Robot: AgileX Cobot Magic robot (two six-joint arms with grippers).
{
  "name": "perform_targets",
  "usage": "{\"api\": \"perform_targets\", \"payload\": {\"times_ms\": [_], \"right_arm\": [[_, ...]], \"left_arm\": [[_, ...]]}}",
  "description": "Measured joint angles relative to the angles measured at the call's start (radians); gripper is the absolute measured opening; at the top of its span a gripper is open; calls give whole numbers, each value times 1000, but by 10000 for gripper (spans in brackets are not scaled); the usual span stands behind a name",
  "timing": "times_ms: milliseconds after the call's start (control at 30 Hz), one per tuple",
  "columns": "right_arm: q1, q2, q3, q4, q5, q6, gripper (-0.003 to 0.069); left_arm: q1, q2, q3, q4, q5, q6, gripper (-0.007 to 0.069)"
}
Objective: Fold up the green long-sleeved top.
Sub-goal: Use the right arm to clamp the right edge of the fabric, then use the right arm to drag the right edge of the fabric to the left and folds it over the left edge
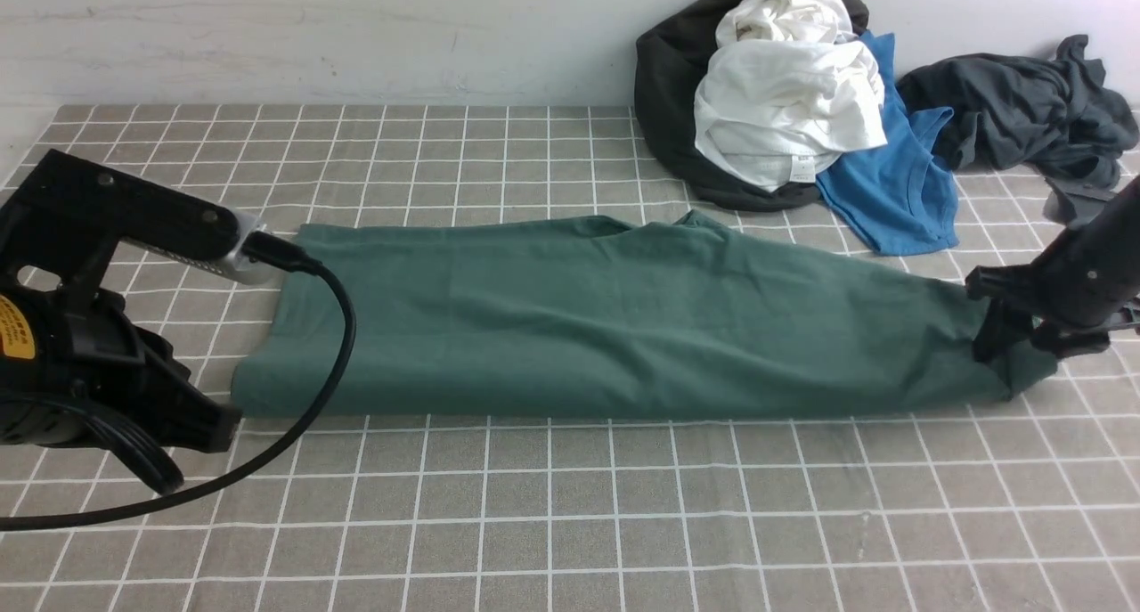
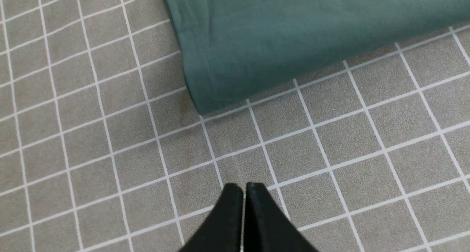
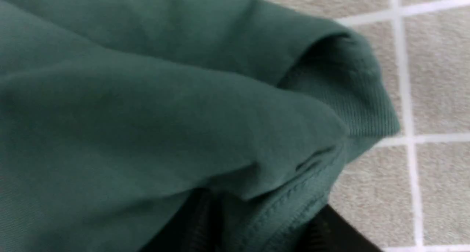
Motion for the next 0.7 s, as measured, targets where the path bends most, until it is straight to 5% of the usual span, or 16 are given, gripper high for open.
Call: {"api": "perform_targets", "payload": {"times_ms": [100, 367, 567, 700], "right_arm": [[6, -17, -18, -101, 23, 3, 44], [1, -147, -148, -524, 179, 115, 24], [67, -252, -212, -430, 210, 145, 24], [240, -270, -227, -237, 149, 145, 23]], "left_arm": [[0, 0, 0, -7, 3, 8, -8], [0, -42, 0, -36, 20, 10, -8], [0, -72, 0, -79, 2, 11, -8], [0, -72, 0, -85, 2, 11, -8]]}}
